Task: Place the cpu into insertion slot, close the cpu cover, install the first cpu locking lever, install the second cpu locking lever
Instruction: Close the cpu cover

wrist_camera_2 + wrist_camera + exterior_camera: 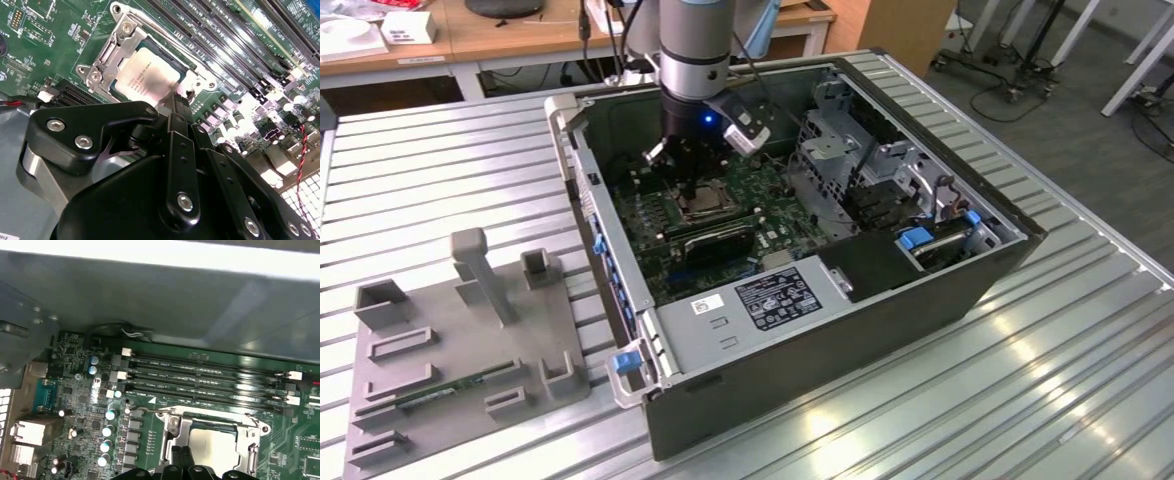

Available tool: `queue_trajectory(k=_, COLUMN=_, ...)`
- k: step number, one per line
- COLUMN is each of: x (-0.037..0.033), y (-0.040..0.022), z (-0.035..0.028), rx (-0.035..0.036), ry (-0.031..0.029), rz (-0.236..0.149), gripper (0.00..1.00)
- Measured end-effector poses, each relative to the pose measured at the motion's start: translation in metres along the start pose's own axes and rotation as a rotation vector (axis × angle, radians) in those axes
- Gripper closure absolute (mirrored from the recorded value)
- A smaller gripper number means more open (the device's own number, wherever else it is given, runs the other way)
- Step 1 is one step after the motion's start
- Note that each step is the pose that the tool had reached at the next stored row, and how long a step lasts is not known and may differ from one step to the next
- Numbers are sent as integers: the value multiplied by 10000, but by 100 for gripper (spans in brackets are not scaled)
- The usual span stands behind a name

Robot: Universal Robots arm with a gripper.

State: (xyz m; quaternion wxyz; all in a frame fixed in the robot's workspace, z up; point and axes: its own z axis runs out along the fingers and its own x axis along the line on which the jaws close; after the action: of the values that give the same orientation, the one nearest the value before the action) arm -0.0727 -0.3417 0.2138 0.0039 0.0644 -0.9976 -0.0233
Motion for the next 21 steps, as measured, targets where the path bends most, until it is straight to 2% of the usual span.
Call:
queue_trajectory(k=3, x=17, y=-1, z=15, rx=1, ry=-1, rz=49, gripper=89)
queue_trajectory(k=10, x=17, y=-4, z=51, rx=-3, ry=-38, rz=842, gripper=89)
queue_trajectory(k=18, x=32, y=-8, z=59, rx=-4, ry=-39, rz=847, gripper=89)
queue_trajectory(k=21, x=37, y=-14, z=81, rx=-3, ry=-39, rz=849, gripper=89)
